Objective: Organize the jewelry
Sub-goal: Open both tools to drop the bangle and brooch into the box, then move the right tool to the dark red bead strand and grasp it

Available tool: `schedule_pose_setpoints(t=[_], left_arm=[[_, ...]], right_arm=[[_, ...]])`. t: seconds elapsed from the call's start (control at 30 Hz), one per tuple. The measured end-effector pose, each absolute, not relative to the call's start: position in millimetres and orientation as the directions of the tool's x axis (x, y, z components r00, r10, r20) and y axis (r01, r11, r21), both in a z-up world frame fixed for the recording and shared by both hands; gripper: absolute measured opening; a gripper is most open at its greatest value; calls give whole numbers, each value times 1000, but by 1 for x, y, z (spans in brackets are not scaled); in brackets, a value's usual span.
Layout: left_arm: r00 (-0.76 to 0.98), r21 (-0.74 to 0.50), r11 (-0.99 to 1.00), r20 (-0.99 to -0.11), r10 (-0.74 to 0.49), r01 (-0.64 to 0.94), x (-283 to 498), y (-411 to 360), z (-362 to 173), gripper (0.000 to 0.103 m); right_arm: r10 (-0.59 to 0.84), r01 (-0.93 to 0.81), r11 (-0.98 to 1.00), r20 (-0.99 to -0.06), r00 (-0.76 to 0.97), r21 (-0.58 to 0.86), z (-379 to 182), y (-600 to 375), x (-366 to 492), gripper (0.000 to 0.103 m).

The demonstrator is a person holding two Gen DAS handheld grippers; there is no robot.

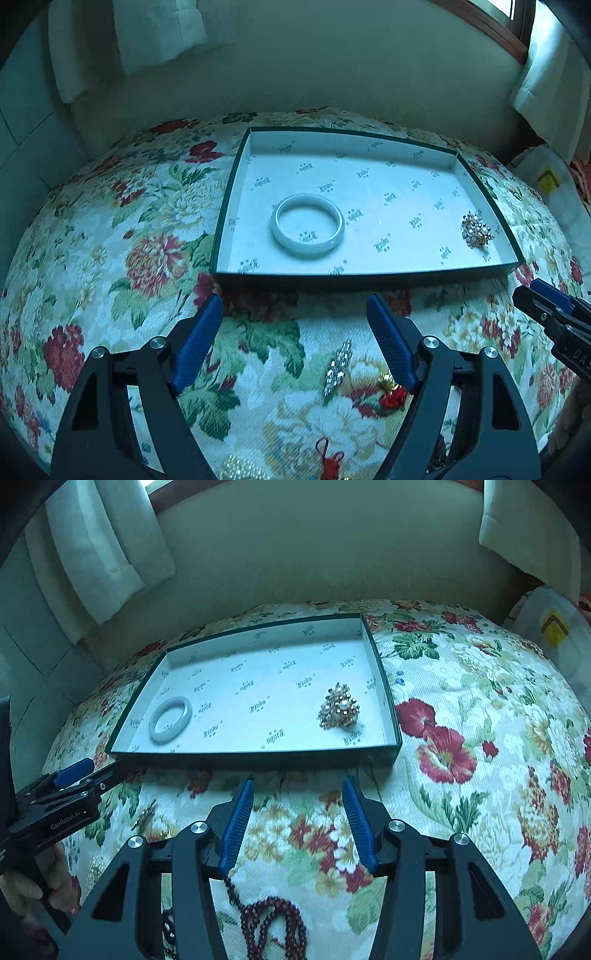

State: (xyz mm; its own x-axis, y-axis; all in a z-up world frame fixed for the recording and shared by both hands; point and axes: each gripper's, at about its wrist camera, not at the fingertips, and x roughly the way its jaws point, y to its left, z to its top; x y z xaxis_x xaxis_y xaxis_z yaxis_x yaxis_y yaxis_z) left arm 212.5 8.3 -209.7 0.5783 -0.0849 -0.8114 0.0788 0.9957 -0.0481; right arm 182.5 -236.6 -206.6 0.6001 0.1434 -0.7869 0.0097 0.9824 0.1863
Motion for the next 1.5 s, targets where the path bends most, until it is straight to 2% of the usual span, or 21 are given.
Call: schedule_pose_setpoints(t=[0.63,1.5], left_arm=[[503,-59,998,-862,-59,16,111,44,-232,80],[475,-69,996,-876,-86,52,102,30,-242,80]], right_arm=[[163,-25,984,-842,515,176,-237,-219,95,50],[132,-20,990,-853,504,142,-252,-211,98,50]])
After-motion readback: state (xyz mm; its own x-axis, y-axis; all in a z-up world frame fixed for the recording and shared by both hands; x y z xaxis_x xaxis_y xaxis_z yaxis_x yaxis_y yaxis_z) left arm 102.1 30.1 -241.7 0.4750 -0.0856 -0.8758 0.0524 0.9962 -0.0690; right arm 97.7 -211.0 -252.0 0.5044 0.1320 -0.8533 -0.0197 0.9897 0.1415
